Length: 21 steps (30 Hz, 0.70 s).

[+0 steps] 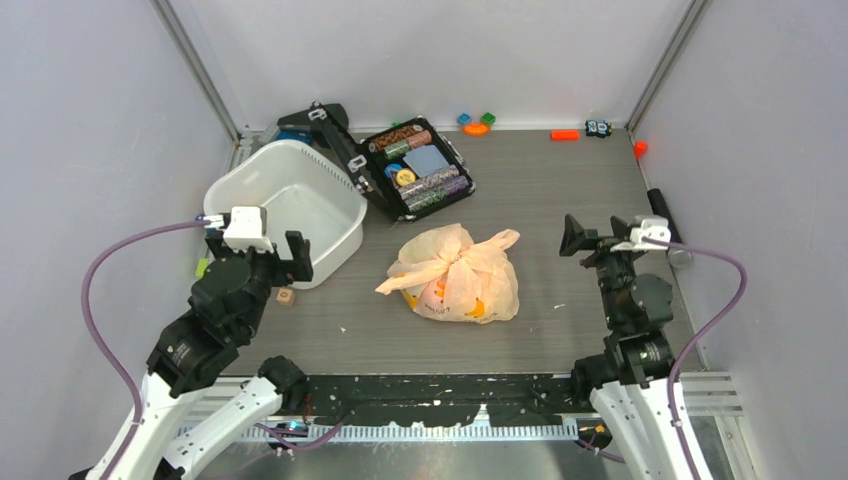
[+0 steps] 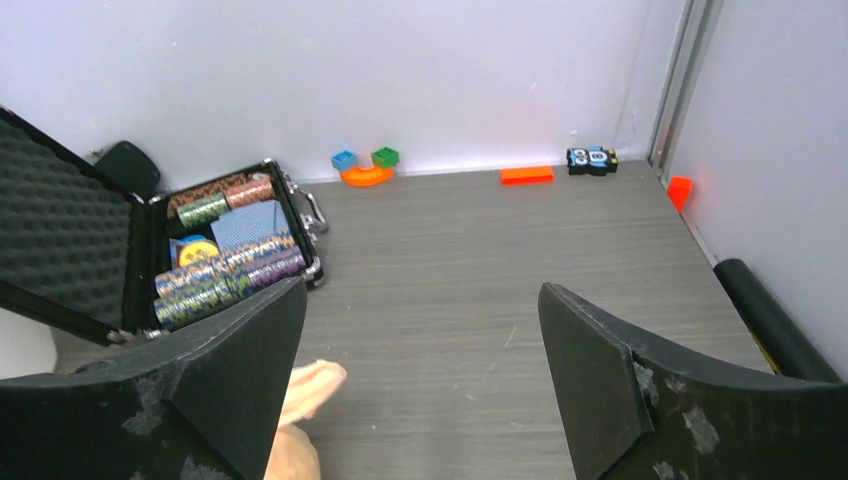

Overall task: Place the fake fruits into the plastic bag and tie a complex knot
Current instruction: Reset both arms

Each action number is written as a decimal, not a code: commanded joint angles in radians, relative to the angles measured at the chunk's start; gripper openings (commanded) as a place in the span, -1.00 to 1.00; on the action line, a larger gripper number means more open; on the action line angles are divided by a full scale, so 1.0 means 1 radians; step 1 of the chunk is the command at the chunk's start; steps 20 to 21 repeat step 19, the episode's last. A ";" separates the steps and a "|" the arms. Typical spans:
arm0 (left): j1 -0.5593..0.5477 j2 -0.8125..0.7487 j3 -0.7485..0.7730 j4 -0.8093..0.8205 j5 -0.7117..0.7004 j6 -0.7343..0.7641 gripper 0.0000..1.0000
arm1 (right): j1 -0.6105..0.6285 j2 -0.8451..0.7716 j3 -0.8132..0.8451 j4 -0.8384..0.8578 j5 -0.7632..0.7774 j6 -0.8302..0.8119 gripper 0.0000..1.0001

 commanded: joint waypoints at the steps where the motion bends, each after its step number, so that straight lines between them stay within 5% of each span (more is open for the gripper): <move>1: 0.005 0.005 -0.104 0.035 -0.171 0.137 0.98 | 0.001 -0.132 -0.155 0.176 0.019 -0.038 0.88; 21: 0.005 -0.066 -0.162 0.050 -0.098 0.134 0.98 | 0.002 -0.208 -0.209 0.172 0.064 -0.027 0.88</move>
